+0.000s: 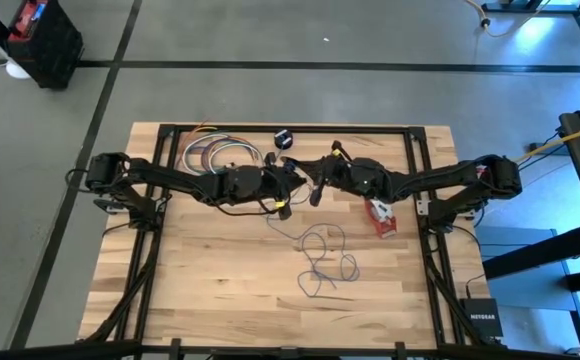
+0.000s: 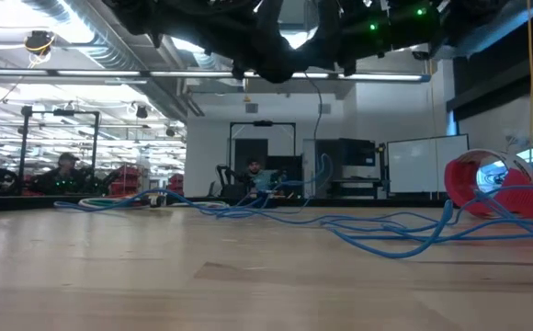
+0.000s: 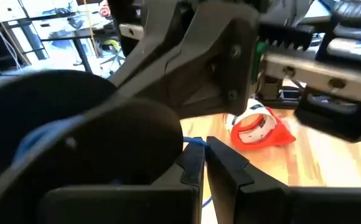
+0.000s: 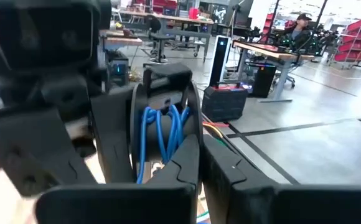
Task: Coil cords
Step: Coil the blue wire onto the spool
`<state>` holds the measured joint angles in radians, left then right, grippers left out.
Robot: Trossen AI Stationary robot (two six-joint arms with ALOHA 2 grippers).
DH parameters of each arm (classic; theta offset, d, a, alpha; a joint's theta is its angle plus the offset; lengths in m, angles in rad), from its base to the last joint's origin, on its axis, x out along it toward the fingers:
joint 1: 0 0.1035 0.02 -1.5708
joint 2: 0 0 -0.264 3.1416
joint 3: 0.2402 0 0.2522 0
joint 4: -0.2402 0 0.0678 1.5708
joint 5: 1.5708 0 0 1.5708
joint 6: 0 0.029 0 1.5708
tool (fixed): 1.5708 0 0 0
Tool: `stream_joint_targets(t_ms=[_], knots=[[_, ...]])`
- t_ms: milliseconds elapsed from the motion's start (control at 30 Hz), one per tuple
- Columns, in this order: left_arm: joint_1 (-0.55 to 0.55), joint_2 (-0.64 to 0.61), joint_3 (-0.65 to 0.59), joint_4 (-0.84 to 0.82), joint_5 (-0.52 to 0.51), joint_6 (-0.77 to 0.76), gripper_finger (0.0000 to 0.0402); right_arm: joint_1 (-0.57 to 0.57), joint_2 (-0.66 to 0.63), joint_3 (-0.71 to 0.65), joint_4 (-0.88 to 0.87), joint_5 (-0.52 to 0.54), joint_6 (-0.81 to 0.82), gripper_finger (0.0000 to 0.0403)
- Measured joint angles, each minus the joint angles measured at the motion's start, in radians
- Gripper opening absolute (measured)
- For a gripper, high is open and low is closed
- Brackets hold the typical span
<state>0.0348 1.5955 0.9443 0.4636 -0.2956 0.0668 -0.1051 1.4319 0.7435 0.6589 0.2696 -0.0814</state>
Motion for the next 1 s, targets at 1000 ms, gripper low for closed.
stream_joint_targets(t_ms=[1000], knots=[[0.015,0.000,0.001,-0.060,0.007,0.039,0.0008,0.000,-0.302,0.012,-0.023,0.018,-0.056,0.0012]])
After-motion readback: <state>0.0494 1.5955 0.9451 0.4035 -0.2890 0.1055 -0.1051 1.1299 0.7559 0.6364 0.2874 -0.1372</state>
